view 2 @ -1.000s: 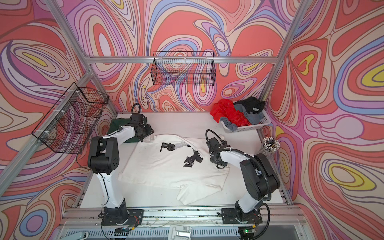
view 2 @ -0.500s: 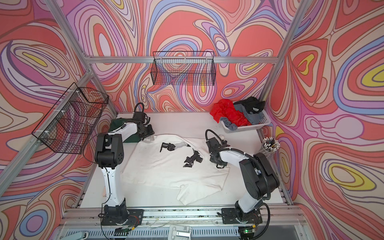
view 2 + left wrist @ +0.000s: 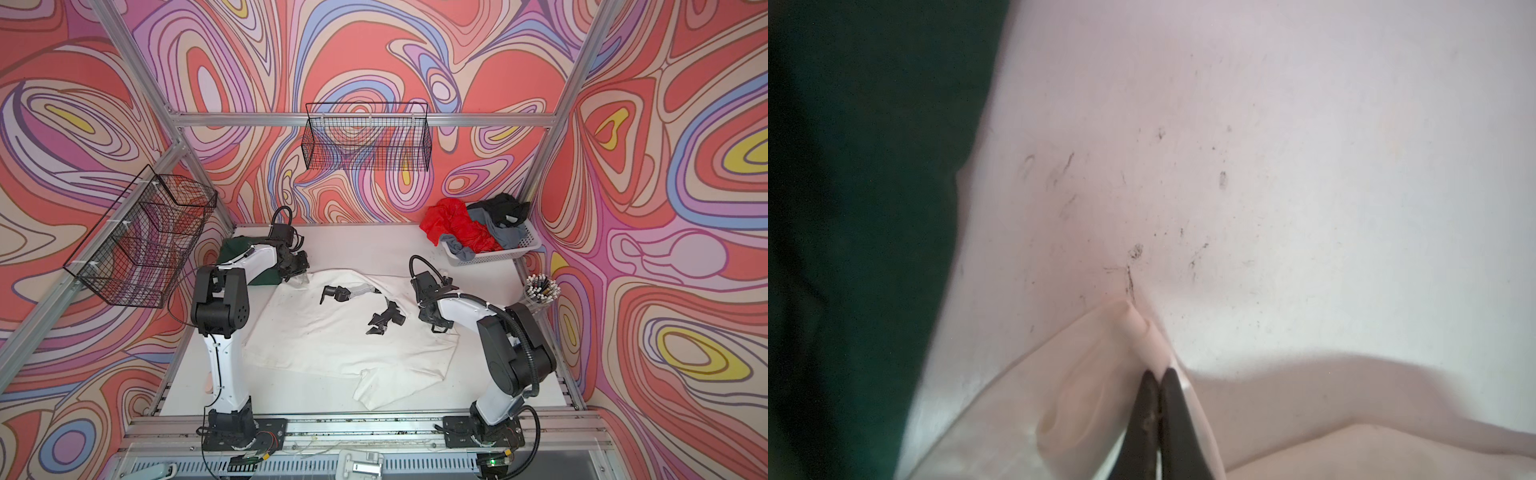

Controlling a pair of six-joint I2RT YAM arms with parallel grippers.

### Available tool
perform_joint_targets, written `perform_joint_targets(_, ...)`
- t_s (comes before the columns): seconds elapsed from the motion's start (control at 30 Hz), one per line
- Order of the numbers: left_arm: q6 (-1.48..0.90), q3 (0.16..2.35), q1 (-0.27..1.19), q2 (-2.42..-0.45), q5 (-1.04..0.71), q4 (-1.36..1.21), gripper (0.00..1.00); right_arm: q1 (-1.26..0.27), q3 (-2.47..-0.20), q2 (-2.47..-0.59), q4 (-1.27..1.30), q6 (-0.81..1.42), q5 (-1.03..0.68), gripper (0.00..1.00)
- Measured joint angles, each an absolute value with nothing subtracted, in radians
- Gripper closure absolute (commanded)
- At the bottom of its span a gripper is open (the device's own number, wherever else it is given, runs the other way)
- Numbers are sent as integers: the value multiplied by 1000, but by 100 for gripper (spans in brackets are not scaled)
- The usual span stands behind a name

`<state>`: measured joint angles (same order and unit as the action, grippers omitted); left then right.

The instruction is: Fold and stack the t-shirts

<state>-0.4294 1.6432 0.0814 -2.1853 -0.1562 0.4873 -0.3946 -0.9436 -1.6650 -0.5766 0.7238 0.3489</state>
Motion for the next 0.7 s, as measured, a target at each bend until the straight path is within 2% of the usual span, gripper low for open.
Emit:
perform_joint_targets(0.43, -430, 1657, 81, -2088, -103, 466, 100, -395, -1031, -1662, -595, 709, 372, 100)
perform_joint_targets(0.53, -431, 1575, 81, -1985, -73, 410, 100, -395, -1032, -1642, -628, 707, 385, 100)
perform_joint_targets(0.7, -449, 1303, 81, -1748, -19, 223, 100, -395, -1034, -1551, -695, 703, 399, 100)
